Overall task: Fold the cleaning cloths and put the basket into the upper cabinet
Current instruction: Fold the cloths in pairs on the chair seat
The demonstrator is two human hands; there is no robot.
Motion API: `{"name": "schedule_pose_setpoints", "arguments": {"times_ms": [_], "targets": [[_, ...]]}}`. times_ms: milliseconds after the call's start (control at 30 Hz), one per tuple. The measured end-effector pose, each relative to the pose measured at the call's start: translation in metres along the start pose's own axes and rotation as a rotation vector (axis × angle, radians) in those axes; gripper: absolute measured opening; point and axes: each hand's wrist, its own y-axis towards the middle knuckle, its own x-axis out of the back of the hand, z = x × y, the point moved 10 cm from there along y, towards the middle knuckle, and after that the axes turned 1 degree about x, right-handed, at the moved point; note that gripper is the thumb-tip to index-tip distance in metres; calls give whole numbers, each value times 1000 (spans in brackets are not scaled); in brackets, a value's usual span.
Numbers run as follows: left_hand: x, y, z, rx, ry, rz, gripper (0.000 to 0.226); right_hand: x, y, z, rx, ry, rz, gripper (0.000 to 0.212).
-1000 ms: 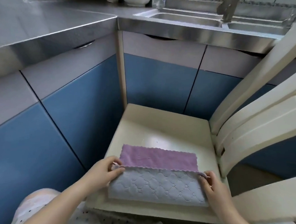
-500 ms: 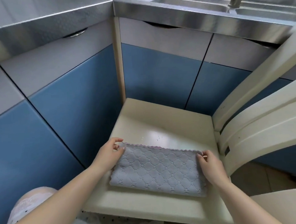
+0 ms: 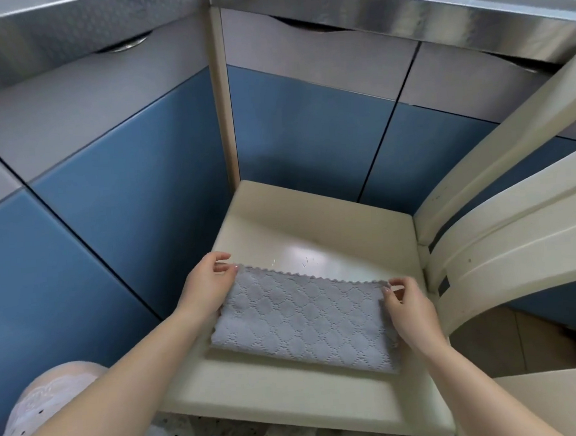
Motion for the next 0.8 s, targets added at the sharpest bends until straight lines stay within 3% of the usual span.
{"name": "schedule_pose_setpoints", "arguments": {"times_ms": [133,200,267,367,467,633,800], "targets": [[-16,-31,-32,-315,289,-74,34,0,-22,36,318,-123,-140,28],[-56,-57,-50,-515,462,21,42,-28,-42,65,499,-240,-104,34],[-100,-76,-54,-606,665,135,47,-69,-59,86,578,-416,10,41],[-129,-82,-49,-541,832,207,55,-109,-67,90,536,-560,170,48],[-131,-76,-35,-519,974,226,70,-112,-62,77,475,-638,203,54],[-110,-61,-22,-454,1027,205,81,-90,-53,47,467,-669,239,92],[-94,-51,-11,-388,1033,194,90,-66,-49,23,397,-662,234,87]]}}
